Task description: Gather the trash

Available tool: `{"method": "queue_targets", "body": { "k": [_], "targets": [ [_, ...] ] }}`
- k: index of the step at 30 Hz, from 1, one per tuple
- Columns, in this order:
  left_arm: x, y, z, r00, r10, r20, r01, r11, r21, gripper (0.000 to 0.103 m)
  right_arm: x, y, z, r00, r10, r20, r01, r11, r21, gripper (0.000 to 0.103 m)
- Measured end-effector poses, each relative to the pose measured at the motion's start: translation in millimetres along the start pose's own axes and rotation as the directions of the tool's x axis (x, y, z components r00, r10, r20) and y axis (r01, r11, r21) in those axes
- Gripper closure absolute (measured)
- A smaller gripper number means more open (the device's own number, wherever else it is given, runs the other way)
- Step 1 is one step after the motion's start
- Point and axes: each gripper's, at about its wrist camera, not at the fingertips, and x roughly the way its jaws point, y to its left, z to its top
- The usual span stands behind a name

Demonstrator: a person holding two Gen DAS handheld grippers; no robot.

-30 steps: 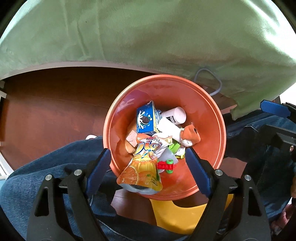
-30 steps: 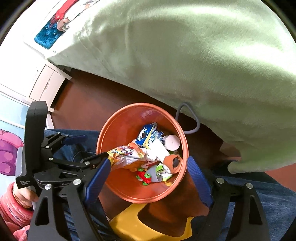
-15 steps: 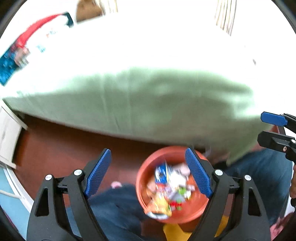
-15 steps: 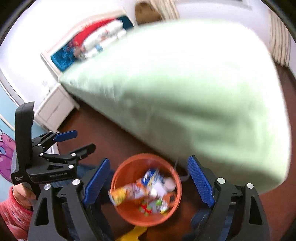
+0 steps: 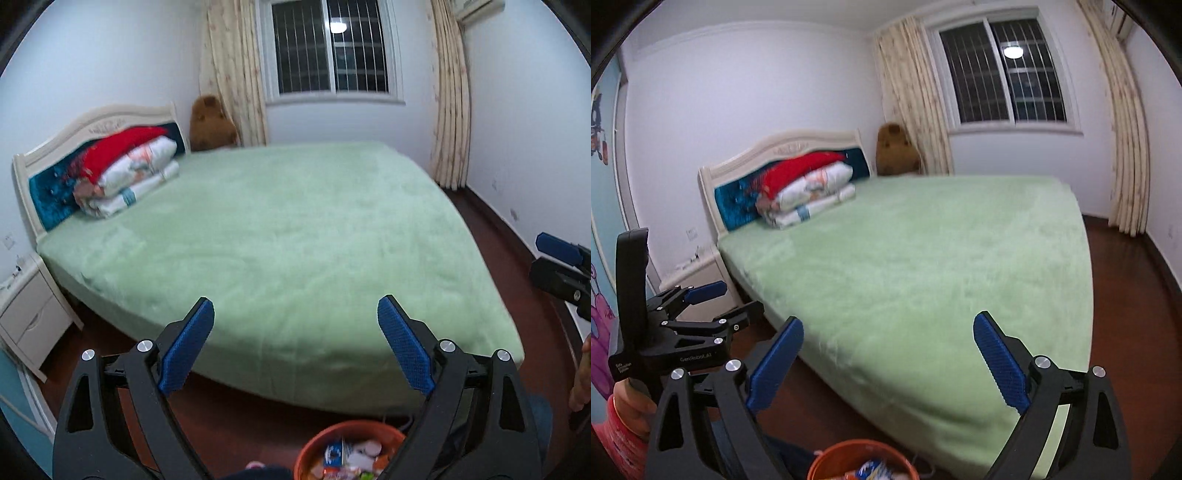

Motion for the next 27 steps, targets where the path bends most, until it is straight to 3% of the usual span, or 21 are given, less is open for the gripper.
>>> {"method": "queue_targets", "body": {
  "k": [10, 27],
  "targets": [
    [-26, 1, 39, 0.991, 0.016, 0.136, -0.009, 0.999, -0.053, 0.010, -28, 15, 29, 0.986, -0.026, 0.164, 0.037, 0.997, -0.066, 0.007],
    [-42, 3, 55, 0.980, 0.013, 0.196, 0.000, 0.998, -0.065, 0.010, -43, 13, 38, 0.975, -0.027, 0.219, 0.040, 0.998, -0.058, 0.006]
  ]
}}
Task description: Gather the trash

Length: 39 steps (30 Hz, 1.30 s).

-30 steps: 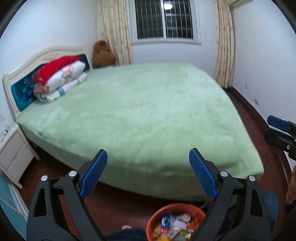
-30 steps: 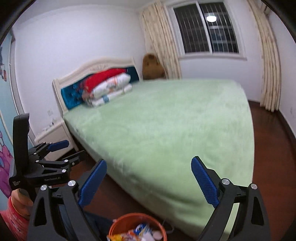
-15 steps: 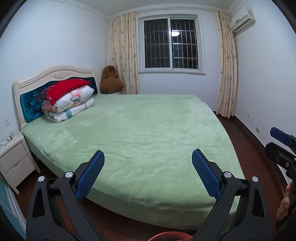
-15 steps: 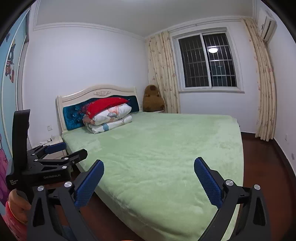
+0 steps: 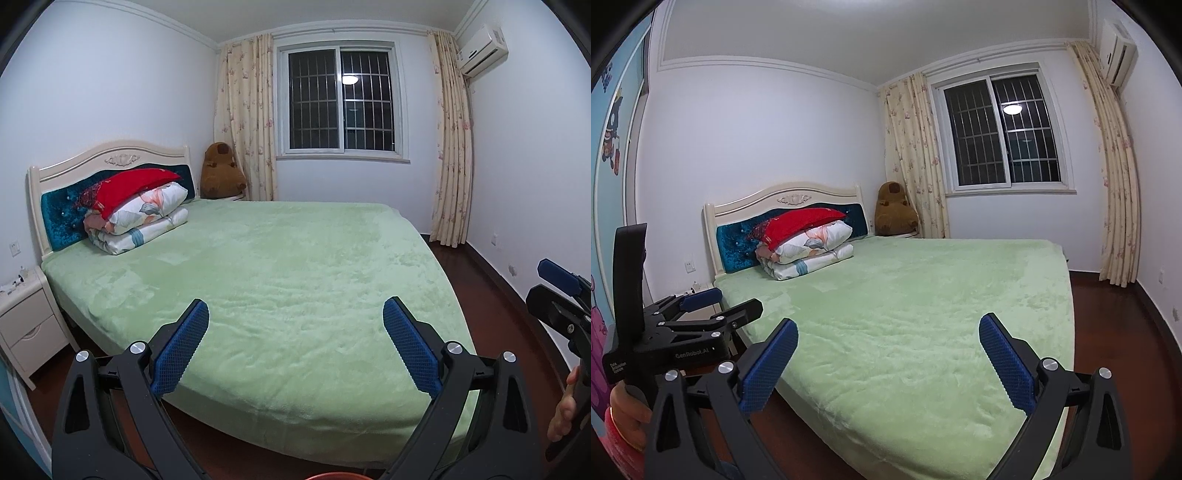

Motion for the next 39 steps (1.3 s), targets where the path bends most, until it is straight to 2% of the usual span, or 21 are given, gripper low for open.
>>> {"method": "queue_targets", "body": {
  "k": [39],
  "targets": [
    [1.0, -7.4, 3.4, 1.000, 0.006, -0.010, -0.006, 1.000, -0.003, 0.010, 3.5, -6.6, -1.3, 0.999, 0.006, -0.035, -0.006, 1.000, 0.016, 0.006]
  ]
}}
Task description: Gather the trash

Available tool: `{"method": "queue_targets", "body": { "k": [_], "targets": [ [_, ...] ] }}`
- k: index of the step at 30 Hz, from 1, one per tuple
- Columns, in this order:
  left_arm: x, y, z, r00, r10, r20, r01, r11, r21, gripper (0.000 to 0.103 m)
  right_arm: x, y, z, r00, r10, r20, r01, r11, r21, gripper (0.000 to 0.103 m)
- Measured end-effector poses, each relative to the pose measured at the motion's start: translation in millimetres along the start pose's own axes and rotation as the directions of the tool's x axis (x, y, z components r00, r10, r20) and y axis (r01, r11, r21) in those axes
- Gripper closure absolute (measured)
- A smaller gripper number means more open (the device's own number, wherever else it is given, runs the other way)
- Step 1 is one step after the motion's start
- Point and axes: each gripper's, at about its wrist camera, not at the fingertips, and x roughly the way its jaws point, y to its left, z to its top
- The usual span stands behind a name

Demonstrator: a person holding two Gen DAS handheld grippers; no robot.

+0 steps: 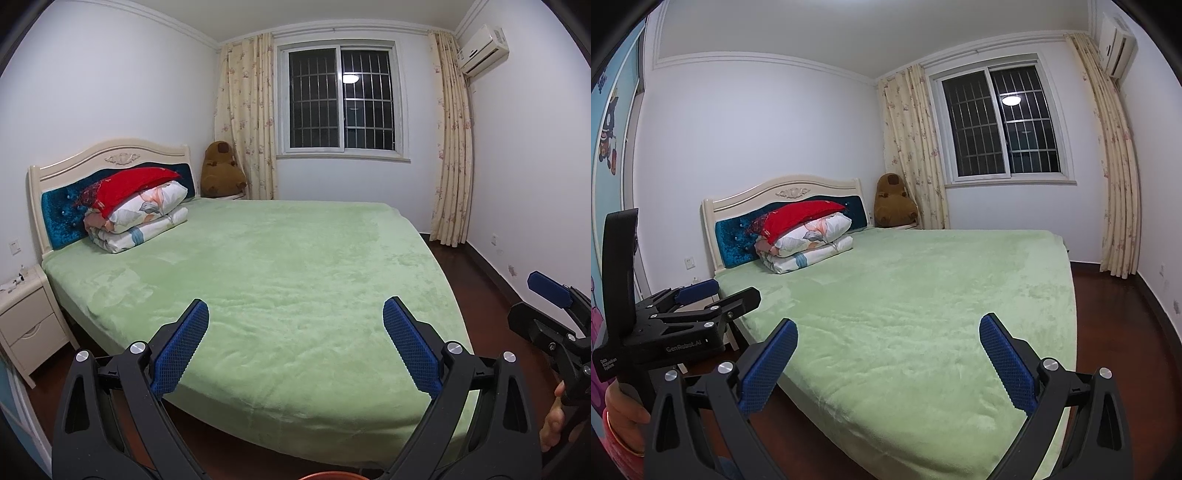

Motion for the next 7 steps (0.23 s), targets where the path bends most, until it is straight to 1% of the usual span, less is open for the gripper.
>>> {"method": "queue_targets", "body": {
  "k": [7],
  "targets": [
    [1.8, 0.6, -2.2, 1.000, -0.009, -0.015, 0.009, 1.000, -0.008, 0.010, 0.8, -0.5, -0.7, 1.000, -0.004, -0.003, 0.004, 1.000, 0.003, 0.006]
  ]
}}
